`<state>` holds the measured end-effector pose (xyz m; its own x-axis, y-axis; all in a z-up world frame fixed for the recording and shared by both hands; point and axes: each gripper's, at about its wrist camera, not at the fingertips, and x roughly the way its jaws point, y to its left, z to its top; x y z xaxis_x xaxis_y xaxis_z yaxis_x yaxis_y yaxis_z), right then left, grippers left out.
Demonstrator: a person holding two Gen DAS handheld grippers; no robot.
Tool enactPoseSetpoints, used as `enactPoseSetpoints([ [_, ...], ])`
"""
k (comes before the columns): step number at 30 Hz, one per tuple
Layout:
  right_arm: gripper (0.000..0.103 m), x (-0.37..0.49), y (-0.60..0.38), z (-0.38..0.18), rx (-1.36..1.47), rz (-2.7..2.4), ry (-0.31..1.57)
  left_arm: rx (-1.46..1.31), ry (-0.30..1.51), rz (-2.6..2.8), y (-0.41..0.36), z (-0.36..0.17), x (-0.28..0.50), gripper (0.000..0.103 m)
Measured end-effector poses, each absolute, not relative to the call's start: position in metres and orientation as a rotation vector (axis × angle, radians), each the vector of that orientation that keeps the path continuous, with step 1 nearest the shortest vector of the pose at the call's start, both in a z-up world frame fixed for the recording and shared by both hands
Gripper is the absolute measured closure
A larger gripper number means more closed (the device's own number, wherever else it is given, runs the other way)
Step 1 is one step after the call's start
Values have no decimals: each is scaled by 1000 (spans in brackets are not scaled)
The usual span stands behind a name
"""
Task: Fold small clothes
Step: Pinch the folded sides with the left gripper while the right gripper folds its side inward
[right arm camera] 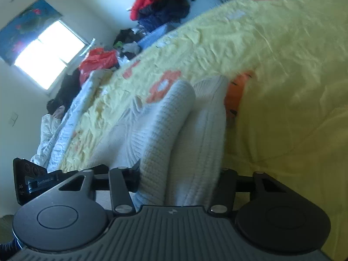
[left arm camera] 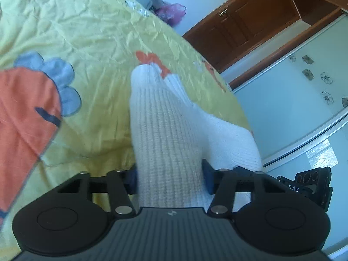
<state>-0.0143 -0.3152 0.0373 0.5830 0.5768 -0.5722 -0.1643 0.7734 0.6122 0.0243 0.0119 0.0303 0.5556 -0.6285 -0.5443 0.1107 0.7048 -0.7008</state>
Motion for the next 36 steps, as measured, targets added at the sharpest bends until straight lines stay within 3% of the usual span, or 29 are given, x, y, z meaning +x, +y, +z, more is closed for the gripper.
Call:
enactPoseSetpoints([
  [7, 54, 5, -271, 63, 575, 580, 802, -578, 845, -410, 63, 79, 29, 54],
  [11, 58, 37, -242, 45, 603, 574, 831, -527, 902, -313, 88, 67, 57, 48],
  [12, 54, 42, -237, 38, 588, 550, 835, -518, 927, -303, 89, 57, 63, 38],
  [13, 49, 48, -234, 29, 577, 511, 848, -530, 943, -303, 92, 45, 66, 34],
  [14, 29, 51, -234, 22, 580, 485, 865, -571, 937, -303, 96, 39, 63, 29],
  [15, 21, 48, -236, 19, 591, 459, 878, -607, 923, -308, 100, 38, 55, 29],
  [18, 16, 25, -248, 23, 608, 481, 860, -670, 875, -367, 108, 41, 27, 16],
  [23, 1, -21, -276, 40, 662, 550, 810, -766, 886, -444, 115, 26, -20, 14],
  [28, 1, -36, -248, 29, 517, 592, 925, -759, 893, -503, 94, 12, -31, 6],
  [30, 19, -33, -238, 19, 513, 583, 966, -724, 889, -488, 85, 14, -27, 6],
  [31, 20, -34, -234, 17, 517, 593, 956, -710, 898, -471, 82, 16, -23, 7],
  [32, 22, -34, -231, 18, 506, 589, 952, -680, 916, -439, 78, 21, -20, 19],
  [33, 32, -35, -229, 20, 499, 594, 945, -636, 926, -421, 75, 26, -20, 34],
  [35, 42, -41, -235, 30, 505, 619, 919, -588, 903, -431, 74, 39, -27, 50],
  [36, 45, -48, -240, 36, 520, 635, 902, -576, 891, -445, 75, 47, -32, 51],
])
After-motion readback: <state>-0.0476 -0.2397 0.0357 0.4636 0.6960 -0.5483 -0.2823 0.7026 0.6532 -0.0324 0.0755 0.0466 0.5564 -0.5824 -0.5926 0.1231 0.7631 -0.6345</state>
